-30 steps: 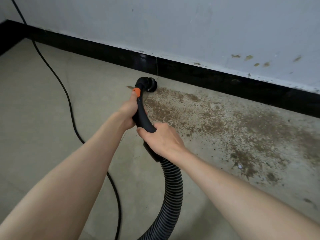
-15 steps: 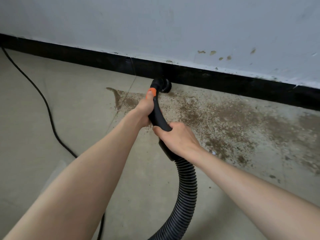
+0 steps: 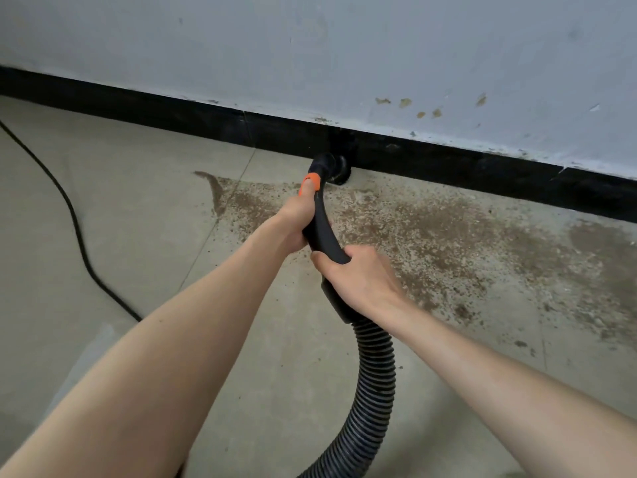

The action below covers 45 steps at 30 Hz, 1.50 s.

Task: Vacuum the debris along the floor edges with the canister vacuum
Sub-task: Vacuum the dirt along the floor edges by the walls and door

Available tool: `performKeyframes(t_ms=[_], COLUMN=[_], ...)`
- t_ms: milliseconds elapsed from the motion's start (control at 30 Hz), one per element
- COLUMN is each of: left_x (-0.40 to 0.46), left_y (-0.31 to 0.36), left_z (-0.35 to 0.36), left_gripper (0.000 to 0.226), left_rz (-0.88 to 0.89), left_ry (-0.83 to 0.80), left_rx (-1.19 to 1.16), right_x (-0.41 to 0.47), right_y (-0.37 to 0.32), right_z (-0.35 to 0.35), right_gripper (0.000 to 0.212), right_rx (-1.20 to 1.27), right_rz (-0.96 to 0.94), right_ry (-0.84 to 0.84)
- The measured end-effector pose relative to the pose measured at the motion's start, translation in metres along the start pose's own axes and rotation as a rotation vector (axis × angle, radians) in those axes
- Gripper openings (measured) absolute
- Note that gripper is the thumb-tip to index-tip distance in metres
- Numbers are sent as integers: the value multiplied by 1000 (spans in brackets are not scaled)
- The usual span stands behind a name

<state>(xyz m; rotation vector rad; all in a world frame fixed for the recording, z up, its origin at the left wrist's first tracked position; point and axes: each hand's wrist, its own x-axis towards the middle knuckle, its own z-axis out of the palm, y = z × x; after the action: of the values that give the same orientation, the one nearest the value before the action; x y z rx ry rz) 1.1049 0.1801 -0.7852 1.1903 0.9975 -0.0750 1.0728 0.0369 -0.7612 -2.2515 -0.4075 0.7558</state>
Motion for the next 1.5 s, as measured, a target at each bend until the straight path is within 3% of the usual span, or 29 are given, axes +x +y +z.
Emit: performKeyframes(t_ms=[233, 500, 667, 1500], left_x=[-3, -17, -8, 6], left_y=[5, 20, 23, -6], left_z=[-75, -179, -214, -196], left_gripper=[65, 50, 46, 45], left_rz=[49, 69, 26, 9], left_ry=[188, 307, 333, 326], left_rx=[-30, -139, -147, -188], right_x=[5, 24, 36, 11], right_y=[-43, -113, -132, -108], right_z=[44, 107, 137, 127], right_gripper=[39, 43, 51, 41], right_rx=[15, -91, -91, -100], right_rz=[-90, -227, -203, -93], right_ry=[-120, -248, -282, -256])
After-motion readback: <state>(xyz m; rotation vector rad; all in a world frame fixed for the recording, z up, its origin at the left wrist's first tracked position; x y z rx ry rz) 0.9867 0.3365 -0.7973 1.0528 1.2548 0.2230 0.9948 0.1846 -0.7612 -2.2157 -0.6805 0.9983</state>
